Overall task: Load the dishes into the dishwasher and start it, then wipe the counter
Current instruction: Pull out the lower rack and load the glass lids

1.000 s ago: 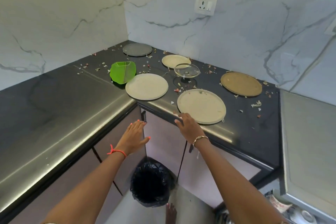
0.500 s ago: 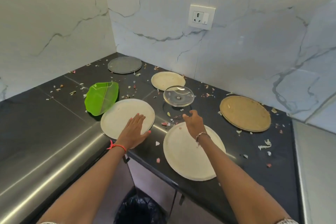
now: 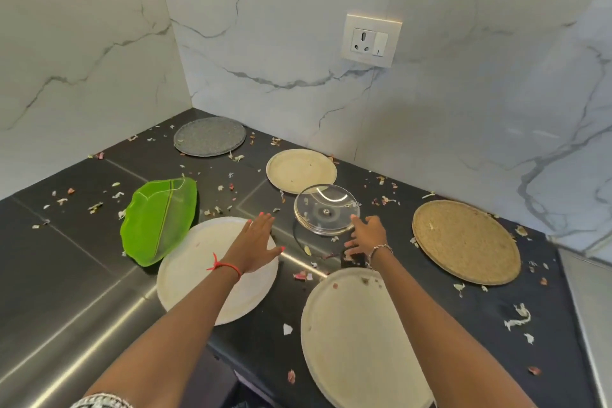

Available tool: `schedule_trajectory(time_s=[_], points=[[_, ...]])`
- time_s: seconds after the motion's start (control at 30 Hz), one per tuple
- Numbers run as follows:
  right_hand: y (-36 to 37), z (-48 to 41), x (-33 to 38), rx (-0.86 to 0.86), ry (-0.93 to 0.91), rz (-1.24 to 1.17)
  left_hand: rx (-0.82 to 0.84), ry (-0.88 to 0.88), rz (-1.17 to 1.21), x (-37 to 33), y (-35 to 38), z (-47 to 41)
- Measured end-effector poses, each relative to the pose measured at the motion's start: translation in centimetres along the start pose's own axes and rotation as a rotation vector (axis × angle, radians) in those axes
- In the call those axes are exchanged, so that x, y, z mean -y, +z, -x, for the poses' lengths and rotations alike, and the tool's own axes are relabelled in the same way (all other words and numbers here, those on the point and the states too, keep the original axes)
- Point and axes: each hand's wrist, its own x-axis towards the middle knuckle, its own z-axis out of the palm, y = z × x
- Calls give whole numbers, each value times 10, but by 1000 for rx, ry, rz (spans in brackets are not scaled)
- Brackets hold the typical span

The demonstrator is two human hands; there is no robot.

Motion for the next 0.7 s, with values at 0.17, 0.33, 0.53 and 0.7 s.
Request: schedule_trajectory(time_s=[0.17, 0.33, 0.53, 0.7], points=[[19, -27, 7, -8, 137, -234, 89, 44, -42, 13, -6, -38], [33, -38, 7, 19, 200, -374, 182, 58, -90, 22, -4, -59], [30, -39, 7, 45, 202, -483, 195, 66, -76, 27, 3, -62], [29, -28, 3, 6, 184, -569, 183, 45, -66, 22, 0, -58]])
